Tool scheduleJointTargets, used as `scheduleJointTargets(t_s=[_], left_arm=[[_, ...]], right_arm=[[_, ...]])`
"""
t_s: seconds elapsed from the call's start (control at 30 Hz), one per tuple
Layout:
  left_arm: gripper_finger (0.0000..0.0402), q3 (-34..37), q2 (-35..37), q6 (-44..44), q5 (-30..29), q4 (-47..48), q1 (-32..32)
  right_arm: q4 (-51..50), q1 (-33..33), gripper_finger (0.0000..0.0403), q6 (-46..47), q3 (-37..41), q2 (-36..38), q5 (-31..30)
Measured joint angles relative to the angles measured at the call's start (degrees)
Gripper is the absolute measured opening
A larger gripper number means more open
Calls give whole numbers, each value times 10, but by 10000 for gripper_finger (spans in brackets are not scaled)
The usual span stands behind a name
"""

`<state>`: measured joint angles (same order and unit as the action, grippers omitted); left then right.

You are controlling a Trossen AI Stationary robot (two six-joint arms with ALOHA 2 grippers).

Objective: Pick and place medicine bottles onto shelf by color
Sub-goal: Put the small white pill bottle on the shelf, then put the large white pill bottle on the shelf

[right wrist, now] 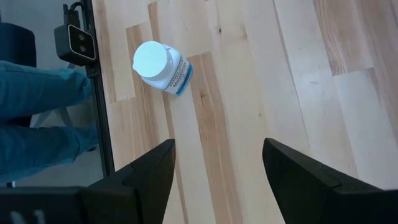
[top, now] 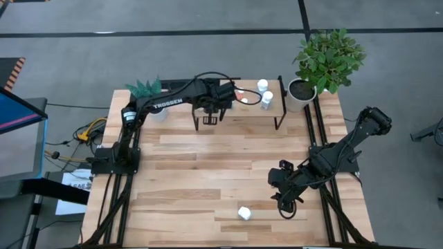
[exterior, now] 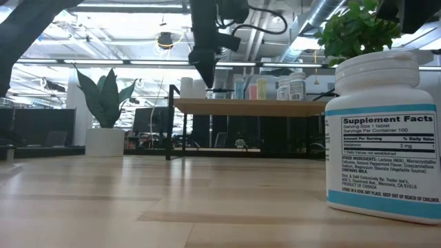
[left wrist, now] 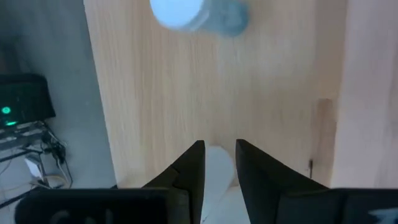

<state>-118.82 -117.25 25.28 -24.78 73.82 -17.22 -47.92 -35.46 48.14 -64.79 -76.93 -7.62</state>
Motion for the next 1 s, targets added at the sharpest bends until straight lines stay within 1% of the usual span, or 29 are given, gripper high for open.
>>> scheduleJointTargets(t_s=[0.1,0.2,0.3,0.43,0.57,0.63,0.7,0.77,0.9,1.0], left_arm=[[78,-21,0,0,10,-4,10],[78,-60,0,-5,29,4,23],[78,-113,0,-28,75,36,36],[77,-163,1,-88,152,103,55],[77,-152,13,-132,191,162,78],[77,-147,15,-141,202,161,92],[77,-139,20,-145,224,165,108],[77,-140,25,-133,241,161,126],[77,-140,44,-125,241,162,156],[77,-140,70,-125,241,162,171]], right_arm=[[0,0,265,0,0,0,0],[0,0,265,0,0,0,0],[0,-3,265,0,0,-2,0],[0,-17,265,-16,0,-20,20],[4,-30,265,-73,1,-56,30],[7,-36,265,-74,0,-78,30],[5,-39,265,-61,0,-99,38],[11,-40,265,-37,-3,-121,60],[23,-34,265,7,-31,-161,89],[30,-23,265,34,-63,-188,94]])
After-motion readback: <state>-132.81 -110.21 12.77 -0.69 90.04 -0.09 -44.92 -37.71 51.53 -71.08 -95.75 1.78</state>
